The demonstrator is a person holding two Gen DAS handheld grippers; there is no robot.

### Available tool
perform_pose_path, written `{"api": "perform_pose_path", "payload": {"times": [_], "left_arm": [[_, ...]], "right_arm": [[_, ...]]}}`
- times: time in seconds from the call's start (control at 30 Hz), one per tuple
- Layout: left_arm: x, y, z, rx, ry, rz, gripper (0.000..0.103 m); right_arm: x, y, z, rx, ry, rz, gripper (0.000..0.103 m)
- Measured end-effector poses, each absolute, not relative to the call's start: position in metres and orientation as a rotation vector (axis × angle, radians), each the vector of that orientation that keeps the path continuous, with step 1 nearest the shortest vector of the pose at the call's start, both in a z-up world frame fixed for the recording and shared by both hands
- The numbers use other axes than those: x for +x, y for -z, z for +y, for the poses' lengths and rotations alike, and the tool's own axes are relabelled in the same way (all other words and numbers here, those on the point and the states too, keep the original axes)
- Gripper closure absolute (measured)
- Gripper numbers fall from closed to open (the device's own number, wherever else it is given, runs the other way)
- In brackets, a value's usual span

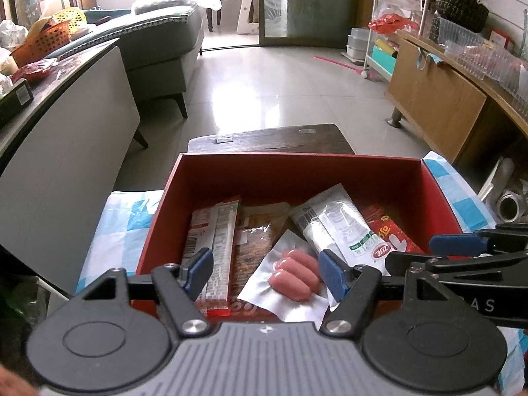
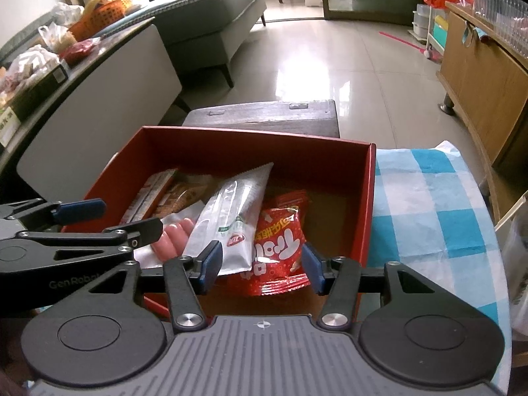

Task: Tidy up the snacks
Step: 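Lower both packs into the red box and open both grippers, then grasp the green Kaprons wafer with the left gripper while the right reaches the duck pouch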

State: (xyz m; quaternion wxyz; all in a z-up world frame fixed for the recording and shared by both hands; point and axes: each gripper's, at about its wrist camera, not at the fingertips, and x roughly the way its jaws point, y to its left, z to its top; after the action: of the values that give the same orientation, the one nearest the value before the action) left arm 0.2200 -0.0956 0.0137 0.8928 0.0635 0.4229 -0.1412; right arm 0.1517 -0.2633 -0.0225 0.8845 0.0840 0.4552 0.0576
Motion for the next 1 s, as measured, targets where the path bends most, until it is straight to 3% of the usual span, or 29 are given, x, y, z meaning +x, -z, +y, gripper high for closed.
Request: {"api": "perform_pose_path", "payload": {"times": [1.0], "left_arm": [[0.165,-0.036,-0.065,0.133,0.261,0.849,0.039]], "right_arm": [[0.106,-0.015,-0.234,0.119,-0.187,0.869,0.035]]}}
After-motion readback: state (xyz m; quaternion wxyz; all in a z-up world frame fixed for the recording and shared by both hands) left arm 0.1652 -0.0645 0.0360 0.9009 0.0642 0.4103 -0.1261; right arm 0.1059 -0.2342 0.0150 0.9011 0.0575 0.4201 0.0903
